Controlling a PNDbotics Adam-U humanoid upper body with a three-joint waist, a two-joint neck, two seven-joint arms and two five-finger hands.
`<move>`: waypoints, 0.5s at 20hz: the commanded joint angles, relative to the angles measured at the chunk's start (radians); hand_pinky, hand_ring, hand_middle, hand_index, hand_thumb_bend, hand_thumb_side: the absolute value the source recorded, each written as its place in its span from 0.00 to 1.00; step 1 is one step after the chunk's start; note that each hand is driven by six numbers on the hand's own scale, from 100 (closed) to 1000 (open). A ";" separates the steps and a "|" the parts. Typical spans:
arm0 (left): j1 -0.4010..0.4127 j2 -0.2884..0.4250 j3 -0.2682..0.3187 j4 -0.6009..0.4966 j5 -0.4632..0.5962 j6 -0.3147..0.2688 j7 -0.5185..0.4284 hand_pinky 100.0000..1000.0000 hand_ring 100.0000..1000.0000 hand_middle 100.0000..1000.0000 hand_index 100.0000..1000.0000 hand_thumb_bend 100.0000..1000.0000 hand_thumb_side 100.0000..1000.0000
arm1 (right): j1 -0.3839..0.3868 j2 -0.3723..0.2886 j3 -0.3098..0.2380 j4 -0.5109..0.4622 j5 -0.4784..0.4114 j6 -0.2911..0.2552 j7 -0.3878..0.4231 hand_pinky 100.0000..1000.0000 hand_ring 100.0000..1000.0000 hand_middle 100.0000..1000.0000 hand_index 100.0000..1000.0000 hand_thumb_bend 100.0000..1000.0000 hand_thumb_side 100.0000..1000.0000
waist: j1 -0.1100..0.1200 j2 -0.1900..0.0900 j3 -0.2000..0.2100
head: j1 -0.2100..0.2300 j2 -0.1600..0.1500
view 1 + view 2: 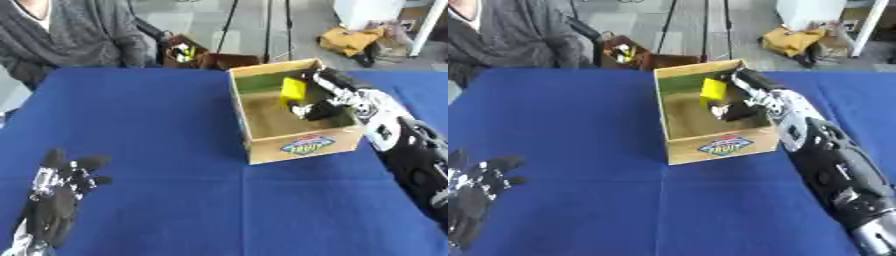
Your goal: Pick up objects on the table and place them in the box.
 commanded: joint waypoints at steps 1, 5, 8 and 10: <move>-0.013 0.003 -0.002 -0.023 0.004 -0.003 -0.004 0.70 0.85 0.67 0.62 0.35 1.00 | -0.028 -0.008 0.004 -0.015 0.058 -0.028 0.055 0.94 0.94 0.92 0.91 0.45 0.55 | 0.001 -0.012 -0.005 | -0.003 -0.011; -0.013 0.003 0.000 -0.022 0.003 -0.002 -0.003 0.70 0.85 0.67 0.62 0.35 1.00 | -0.027 -0.016 -0.001 -0.056 0.076 -0.026 0.065 0.95 0.99 0.97 0.96 0.80 0.60 | -0.002 -0.010 -0.023 | 0.005 -0.012; -0.012 0.004 0.002 -0.021 0.001 -0.002 -0.002 0.70 0.85 0.67 0.62 0.35 1.00 | -0.022 -0.026 -0.001 -0.097 0.065 0.002 0.031 0.96 1.00 0.98 0.97 0.85 0.63 | -0.006 -0.011 -0.041 | 0.011 -0.013; -0.011 0.004 0.003 -0.021 0.001 -0.002 0.000 0.70 0.85 0.67 0.62 0.36 1.00 | -0.018 -0.033 0.001 -0.119 0.050 0.020 0.007 0.94 0.99 0.97 0.96 0.84 0.63 | -0.007 -0.013 -0.049 | 0.014 -0.014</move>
